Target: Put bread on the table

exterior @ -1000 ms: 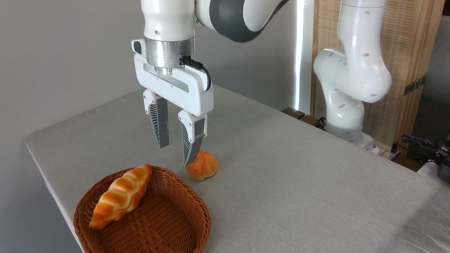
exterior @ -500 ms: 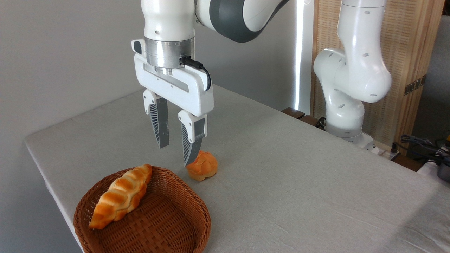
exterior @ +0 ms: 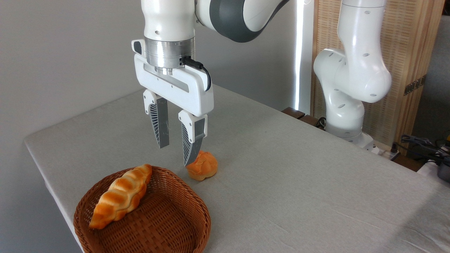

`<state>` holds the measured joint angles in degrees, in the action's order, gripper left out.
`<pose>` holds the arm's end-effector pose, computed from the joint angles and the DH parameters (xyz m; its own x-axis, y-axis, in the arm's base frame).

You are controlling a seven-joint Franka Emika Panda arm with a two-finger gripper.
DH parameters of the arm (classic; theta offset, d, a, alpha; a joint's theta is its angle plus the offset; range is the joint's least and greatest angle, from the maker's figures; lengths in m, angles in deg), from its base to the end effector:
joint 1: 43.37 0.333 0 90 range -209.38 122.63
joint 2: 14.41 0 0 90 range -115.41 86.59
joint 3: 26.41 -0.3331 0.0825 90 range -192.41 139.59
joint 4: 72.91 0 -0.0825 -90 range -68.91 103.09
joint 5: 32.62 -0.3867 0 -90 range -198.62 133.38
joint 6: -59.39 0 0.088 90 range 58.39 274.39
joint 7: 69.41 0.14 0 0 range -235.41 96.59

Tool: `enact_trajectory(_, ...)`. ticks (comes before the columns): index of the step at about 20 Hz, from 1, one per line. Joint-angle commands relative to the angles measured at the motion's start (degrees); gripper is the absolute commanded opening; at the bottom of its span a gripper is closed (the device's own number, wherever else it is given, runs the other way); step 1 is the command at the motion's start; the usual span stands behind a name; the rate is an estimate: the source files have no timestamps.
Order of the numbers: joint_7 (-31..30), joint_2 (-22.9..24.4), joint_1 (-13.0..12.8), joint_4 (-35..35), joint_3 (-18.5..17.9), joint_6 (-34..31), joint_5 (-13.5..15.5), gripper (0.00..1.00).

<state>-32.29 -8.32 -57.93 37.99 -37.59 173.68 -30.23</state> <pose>0.5509 -0.0329 0.5293 0.7565 -0.6326 0.1659 -0.6343 -0.7715 -0.0493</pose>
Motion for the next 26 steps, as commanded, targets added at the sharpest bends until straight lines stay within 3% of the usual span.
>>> enact_trajectory(1, 1.4, 0.1, -0.3, -0.8, -0.7, -1.3, 0.3, 1.0)
enact_trajectory(13, 1.3, -0.2, -0.3, -0.9, -0.7, -0.1, 0.2, 1.0)
enact_trajectory(23, 1.1, -5.6, -0.6, -0.8, -0.2, 12.4, 0.9, 1.0)
enact_trajectory(25, 0.5, -6.9, -0.8, -0.8, -0.1, 13.9, 1.8, 1.0)
enact_trajectory(26, -0.1, -7.2, -0.8, -0.8, 0.0, 14.8, 3.9, 1.0)
